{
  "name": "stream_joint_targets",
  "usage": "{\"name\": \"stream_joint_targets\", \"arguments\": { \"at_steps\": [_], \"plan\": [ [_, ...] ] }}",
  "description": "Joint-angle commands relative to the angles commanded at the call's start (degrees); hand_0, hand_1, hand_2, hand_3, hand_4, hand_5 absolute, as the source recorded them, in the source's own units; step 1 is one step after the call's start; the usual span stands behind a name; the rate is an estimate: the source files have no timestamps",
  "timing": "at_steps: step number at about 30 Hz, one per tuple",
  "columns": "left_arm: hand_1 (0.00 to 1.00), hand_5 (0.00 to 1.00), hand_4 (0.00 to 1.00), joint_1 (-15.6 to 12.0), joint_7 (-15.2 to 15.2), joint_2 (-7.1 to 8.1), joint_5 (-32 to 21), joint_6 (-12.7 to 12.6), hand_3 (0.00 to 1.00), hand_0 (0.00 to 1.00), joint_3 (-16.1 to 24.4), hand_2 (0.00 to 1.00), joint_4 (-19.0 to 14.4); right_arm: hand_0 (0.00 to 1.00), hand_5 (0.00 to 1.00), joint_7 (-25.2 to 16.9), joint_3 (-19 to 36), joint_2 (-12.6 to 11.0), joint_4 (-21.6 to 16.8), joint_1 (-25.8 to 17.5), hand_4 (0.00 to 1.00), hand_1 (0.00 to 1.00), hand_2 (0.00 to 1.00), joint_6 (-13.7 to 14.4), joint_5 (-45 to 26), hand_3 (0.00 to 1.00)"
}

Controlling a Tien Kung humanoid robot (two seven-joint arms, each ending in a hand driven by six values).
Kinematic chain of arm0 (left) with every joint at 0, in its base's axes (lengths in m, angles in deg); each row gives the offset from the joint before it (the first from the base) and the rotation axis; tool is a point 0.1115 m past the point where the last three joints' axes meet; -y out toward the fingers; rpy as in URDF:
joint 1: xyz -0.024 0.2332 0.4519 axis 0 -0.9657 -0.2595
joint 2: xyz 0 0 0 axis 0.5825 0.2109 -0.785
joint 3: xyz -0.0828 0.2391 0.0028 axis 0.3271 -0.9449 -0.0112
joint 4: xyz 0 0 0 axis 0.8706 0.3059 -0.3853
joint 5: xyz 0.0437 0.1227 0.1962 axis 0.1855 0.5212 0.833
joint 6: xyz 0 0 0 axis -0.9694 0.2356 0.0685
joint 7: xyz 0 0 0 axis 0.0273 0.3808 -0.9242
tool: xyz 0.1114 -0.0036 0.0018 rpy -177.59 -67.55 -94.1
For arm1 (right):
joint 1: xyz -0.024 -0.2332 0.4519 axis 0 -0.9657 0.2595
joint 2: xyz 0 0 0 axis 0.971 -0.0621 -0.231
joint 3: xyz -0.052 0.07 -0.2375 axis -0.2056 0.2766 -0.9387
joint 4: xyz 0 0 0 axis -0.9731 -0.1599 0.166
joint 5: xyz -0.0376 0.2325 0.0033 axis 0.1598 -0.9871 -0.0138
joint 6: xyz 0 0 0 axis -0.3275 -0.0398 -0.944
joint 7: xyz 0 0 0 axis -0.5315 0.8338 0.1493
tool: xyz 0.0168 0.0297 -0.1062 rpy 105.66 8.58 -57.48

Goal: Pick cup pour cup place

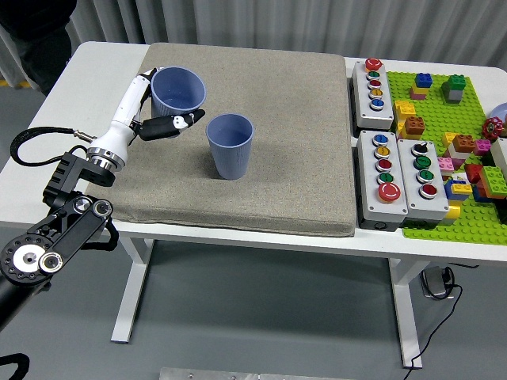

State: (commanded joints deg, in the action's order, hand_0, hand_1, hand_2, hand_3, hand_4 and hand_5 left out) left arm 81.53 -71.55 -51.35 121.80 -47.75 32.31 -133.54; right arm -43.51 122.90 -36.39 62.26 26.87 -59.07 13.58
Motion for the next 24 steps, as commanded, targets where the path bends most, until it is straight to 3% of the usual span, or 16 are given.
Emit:
{"name": "stream_joint_targets", "arguments": {
  "at_steps": [9, 24],
  "plan": [
    [0.595, 0.226, 0.836, 2.3, -3.4, 1.66, 14.5, 1.4, 0.548, 0.676, -2.1, 0.598, 0.5, 0.697, 0.253, 0.2, -0.1, 0.0, -0.1, -0.4, 0.002, 0.634, 0.595, 0.0, 0.0, 0.595],
    [0.593, 0.219, 0.831, 6.2, -6.1, 3.51, 29.9, 4.4, 0.553, 0.668, -5.3, 0.596, -0.5, 0.697, 0.252, 0.1, -0.3, -0.1, 0.0, -0.4, 0.002, 0.634, 0.594, 0.1, -0.3, 0.595]
  ]
}}
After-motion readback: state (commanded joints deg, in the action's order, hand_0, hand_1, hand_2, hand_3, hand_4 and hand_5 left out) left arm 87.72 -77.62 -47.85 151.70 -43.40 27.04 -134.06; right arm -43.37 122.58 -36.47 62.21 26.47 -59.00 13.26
